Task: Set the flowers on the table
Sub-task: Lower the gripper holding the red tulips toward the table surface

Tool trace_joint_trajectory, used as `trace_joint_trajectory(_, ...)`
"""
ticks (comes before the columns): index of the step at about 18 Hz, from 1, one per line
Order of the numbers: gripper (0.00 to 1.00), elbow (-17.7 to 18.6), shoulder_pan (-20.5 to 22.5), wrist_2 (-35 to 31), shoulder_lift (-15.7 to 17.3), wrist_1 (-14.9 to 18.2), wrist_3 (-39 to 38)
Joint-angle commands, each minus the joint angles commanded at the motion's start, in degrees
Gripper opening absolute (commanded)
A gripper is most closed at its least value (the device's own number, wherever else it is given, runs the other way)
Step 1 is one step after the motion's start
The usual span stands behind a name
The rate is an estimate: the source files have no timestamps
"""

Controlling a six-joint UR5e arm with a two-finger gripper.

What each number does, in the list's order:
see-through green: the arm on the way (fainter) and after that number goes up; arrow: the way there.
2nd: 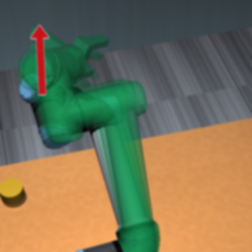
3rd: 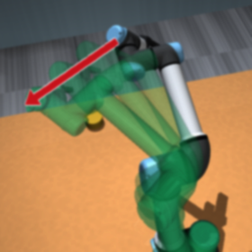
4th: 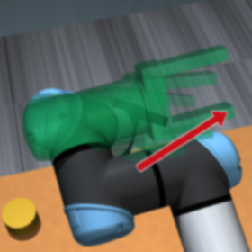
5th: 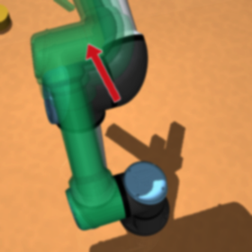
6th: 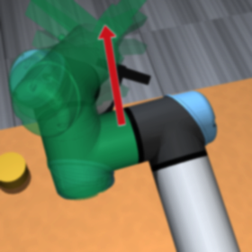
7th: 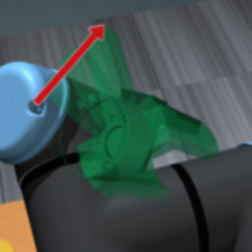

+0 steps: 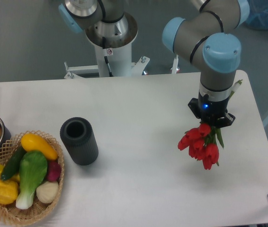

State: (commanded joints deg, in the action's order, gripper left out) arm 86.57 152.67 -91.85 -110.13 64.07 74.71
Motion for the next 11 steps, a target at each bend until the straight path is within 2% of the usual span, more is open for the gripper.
trace_joint_trajectory(11, 0.00, 0.3, -0.5, 0.0, -0.7, -0.1, -0.3)
